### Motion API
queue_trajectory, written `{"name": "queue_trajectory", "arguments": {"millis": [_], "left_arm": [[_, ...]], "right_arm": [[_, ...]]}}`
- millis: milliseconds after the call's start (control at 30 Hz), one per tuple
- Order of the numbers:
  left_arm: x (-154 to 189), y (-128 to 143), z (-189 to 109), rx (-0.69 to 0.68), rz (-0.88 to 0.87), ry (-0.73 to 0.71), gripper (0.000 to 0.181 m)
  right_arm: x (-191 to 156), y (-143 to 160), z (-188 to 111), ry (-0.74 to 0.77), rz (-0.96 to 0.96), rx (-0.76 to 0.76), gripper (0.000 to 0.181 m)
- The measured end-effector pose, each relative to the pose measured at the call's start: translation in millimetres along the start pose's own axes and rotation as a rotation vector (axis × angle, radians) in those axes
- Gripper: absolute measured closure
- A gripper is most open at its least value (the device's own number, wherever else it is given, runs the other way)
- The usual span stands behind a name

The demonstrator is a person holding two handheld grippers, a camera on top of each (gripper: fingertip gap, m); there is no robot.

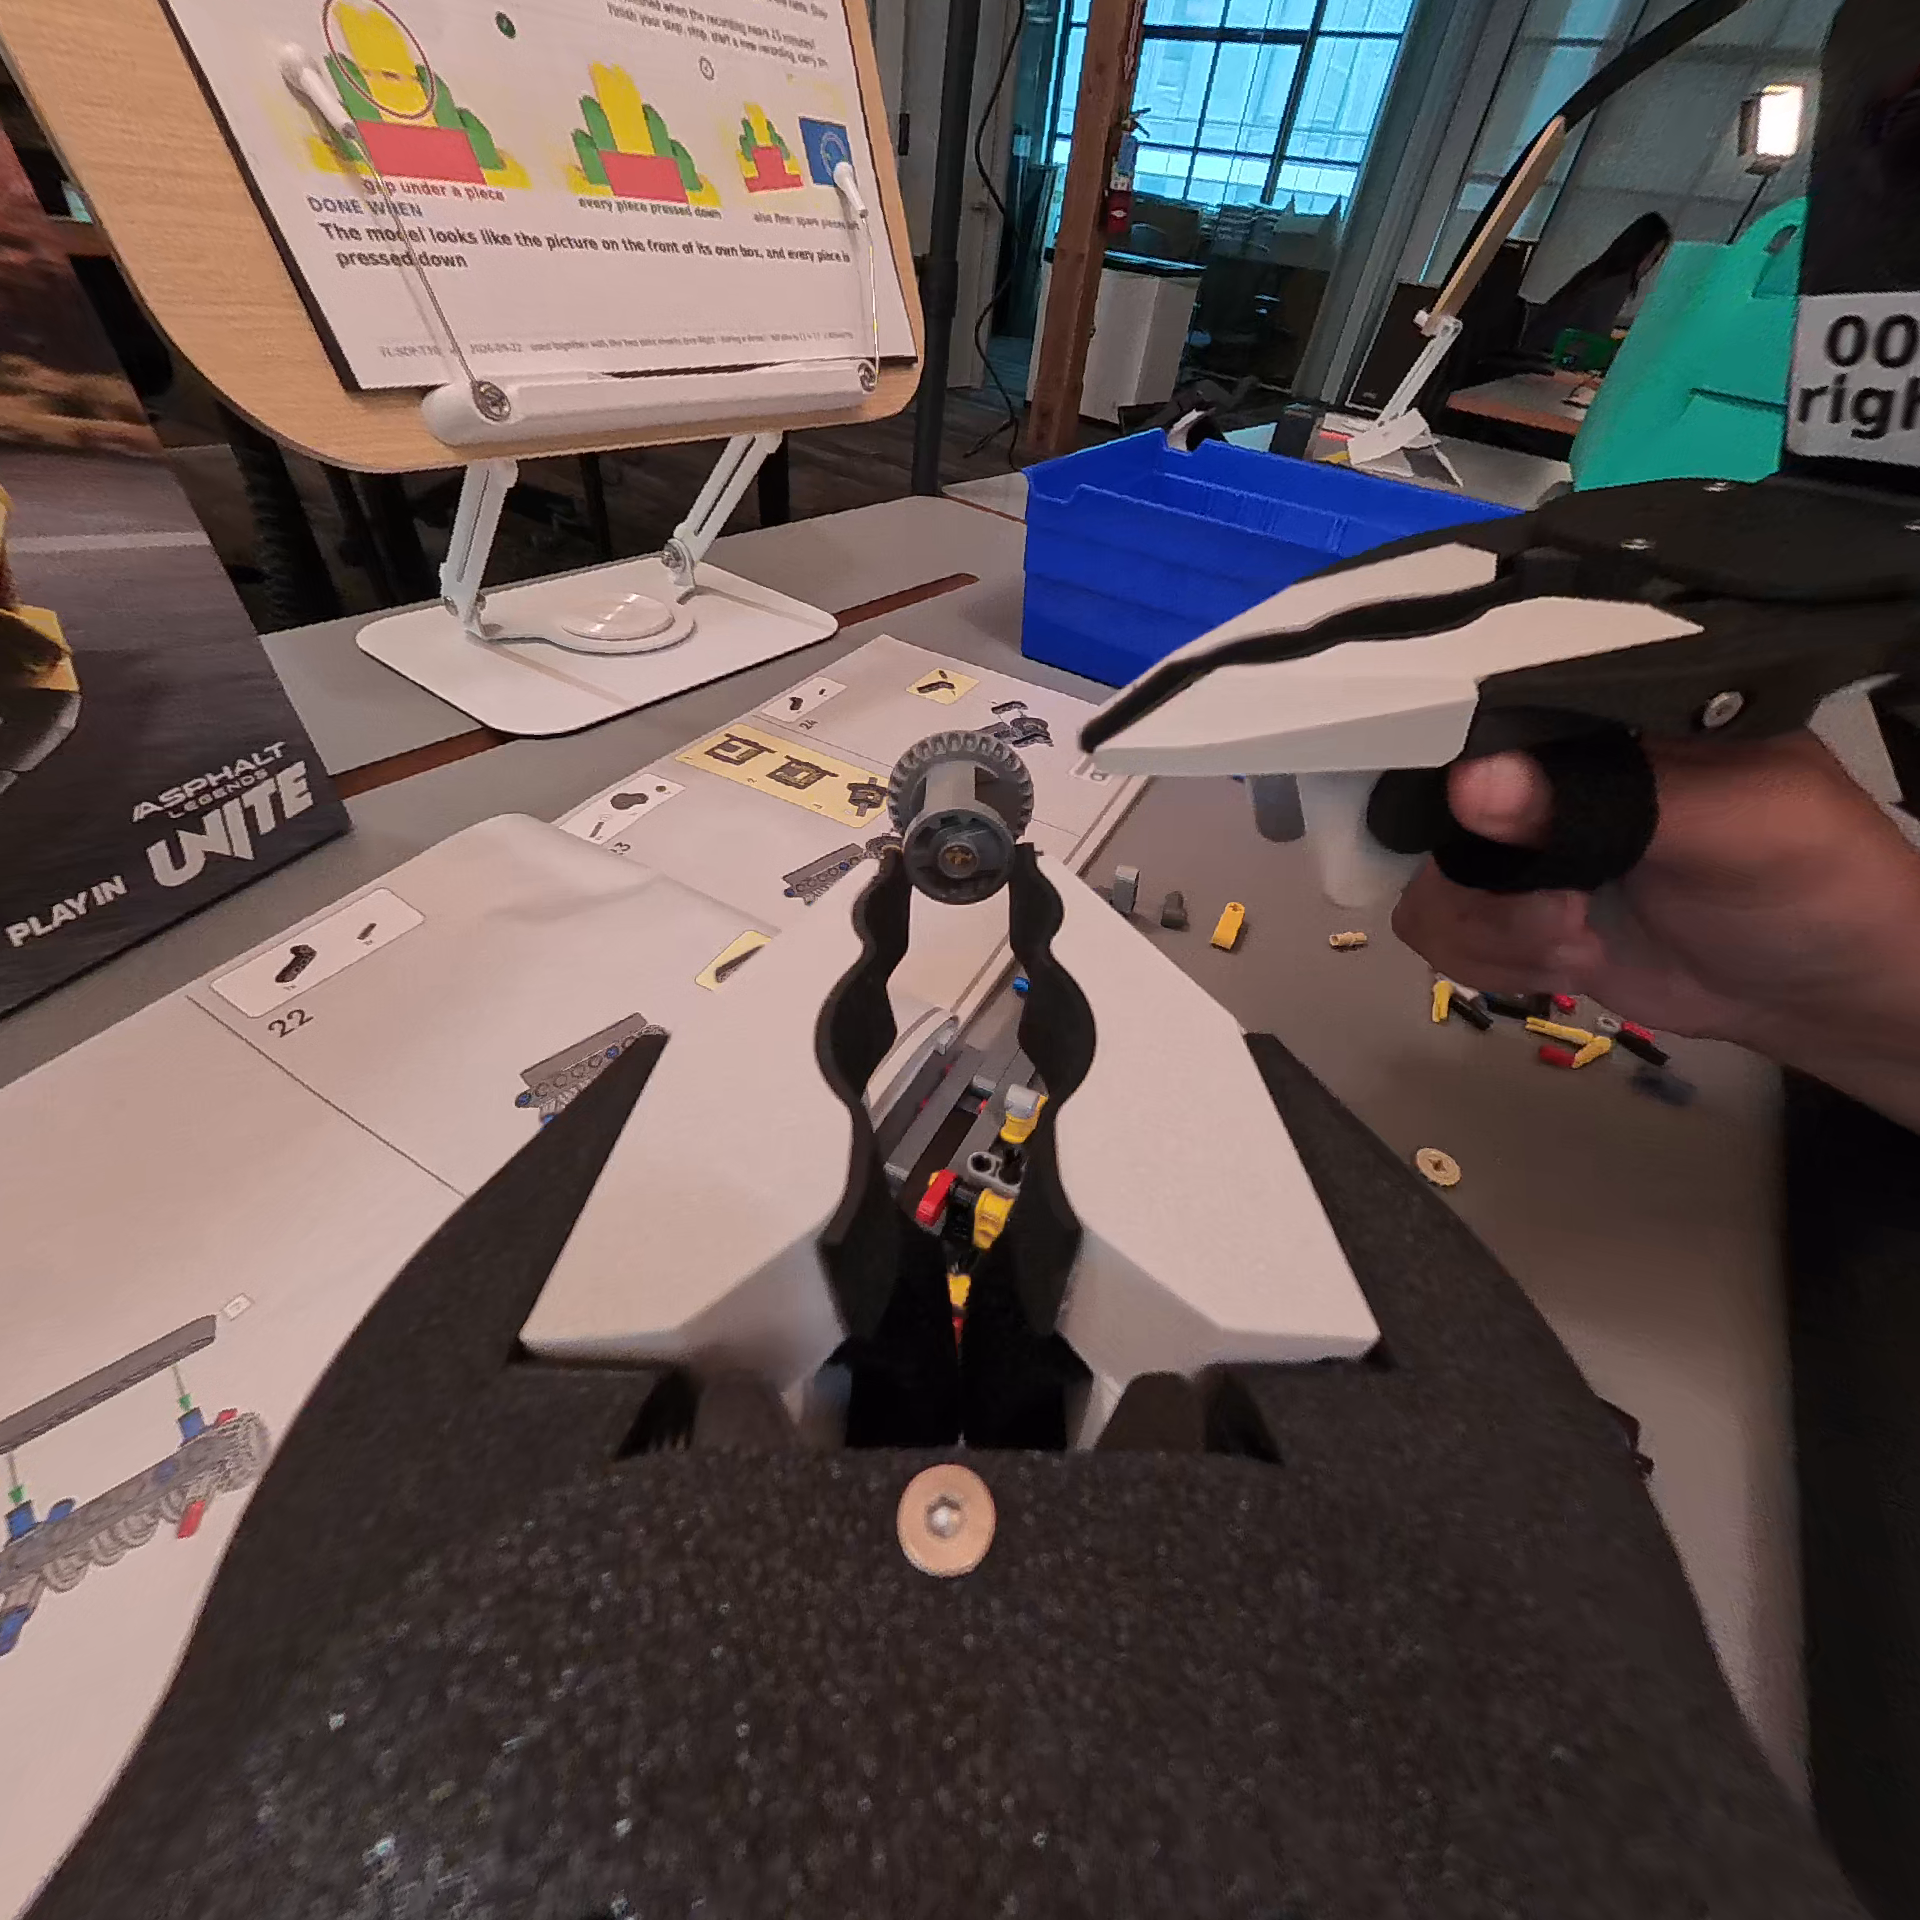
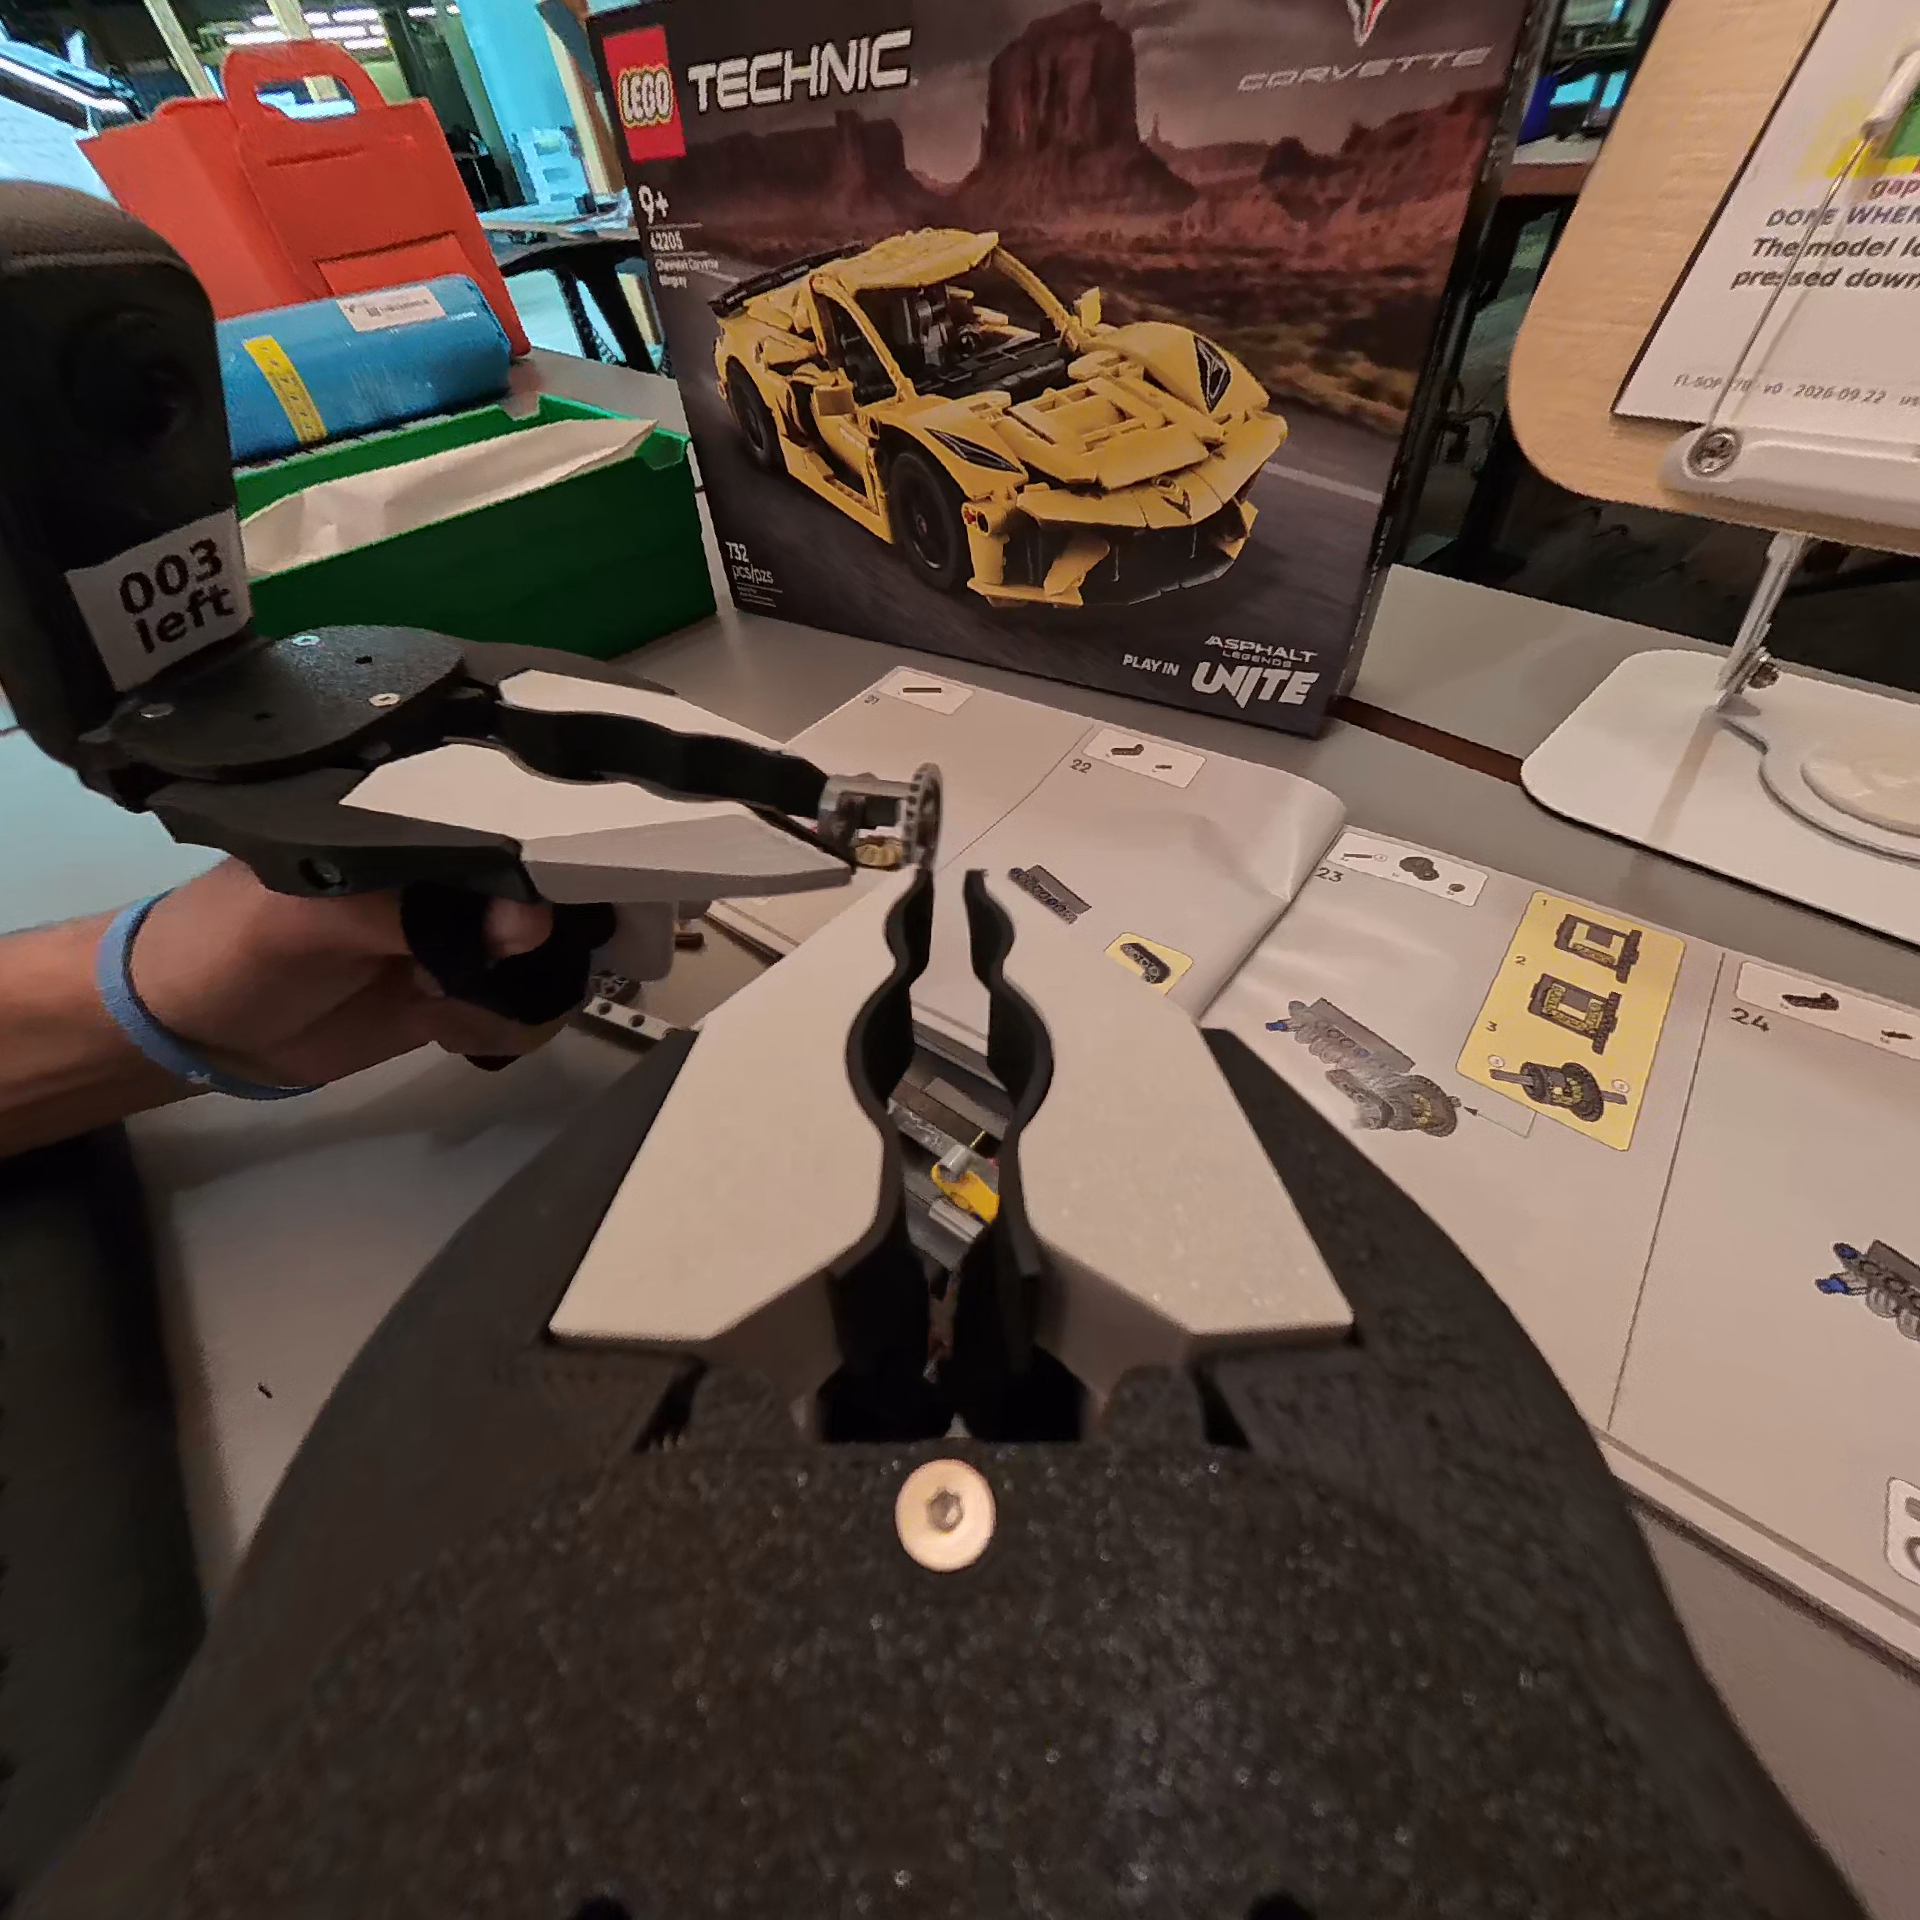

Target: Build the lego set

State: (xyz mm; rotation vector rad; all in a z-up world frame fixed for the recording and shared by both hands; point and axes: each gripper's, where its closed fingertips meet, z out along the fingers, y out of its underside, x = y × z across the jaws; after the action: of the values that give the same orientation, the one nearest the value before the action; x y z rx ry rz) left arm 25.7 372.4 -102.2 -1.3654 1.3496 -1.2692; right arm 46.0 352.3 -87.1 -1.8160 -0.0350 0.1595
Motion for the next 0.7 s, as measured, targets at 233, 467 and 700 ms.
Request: {"name": "queue_trajectory", "arguments": {"millis": [233,467,700], "left_arm": [[5.7,0.3,-7.4,0.002,0.025,0.049,0.163],[10.7,-2.3,-10.2,0.012,0.023,0.074,0.163],[14.5,0.7,-7.1,0.002,0.044,0.07,0.163]], "right_arm": [[24.0,-4.7,-14.2,-0.002,0.032,0.045,0.174],[7.8,-9.9,-18.8,-0.186,0.116,0.085,0.173],[-15.6,-1.7,-7.4,-0.236,0.091,0.035,0.171]]}}
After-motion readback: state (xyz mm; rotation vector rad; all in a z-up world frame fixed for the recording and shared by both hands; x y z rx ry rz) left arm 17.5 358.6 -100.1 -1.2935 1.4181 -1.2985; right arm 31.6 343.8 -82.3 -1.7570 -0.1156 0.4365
